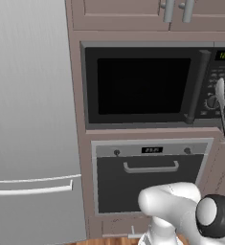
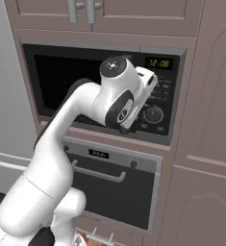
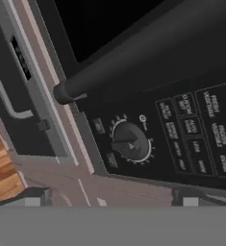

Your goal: Pick the cucumber from the sink and place it in the bowl. Then pick the bowl and place it in the microwave. Then close the microwave door and press the start button.

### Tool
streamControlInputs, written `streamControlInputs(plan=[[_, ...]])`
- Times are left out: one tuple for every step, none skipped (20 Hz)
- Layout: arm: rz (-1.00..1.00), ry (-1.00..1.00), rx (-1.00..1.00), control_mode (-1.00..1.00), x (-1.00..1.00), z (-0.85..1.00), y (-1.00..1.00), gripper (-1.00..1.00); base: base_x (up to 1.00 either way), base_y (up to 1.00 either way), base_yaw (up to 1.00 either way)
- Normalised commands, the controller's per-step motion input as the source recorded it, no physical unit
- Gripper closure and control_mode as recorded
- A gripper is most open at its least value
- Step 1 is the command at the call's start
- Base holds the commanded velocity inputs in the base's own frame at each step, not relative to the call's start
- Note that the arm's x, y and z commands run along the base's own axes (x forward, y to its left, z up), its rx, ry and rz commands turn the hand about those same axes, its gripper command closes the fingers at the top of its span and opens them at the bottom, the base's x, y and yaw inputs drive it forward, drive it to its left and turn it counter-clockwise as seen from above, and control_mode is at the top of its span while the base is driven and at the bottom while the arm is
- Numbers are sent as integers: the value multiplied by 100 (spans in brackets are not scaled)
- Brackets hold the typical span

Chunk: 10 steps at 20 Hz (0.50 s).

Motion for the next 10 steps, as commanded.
streamControlInputs(plan=[[0,15,0,-100,-78,-56,15,-100,0,0,0],[17,3,2,-100,-52,-96,0,-100,0,0,0],[33,0,0,-100,-57,-100,0,-100,0,0,0],[35,-2,0,-100,-44,-100,0,-100,0,0,0],[33,-16,0,-100,-26,-100,0,-100,0,0,0],[35,-17,0,-100,-14,-100,0,-100,0,0,0],[33,-17,0,-100,0,-100,0,-100,0,0,0],[36,-23,0,-100,-11,-94,0,-100,0,0,0],[39,-26,0,-100,-9,-79,0,-100,0,0,0],[40,-28,0,-100,-10,-71,0,-100,0,0,0]])
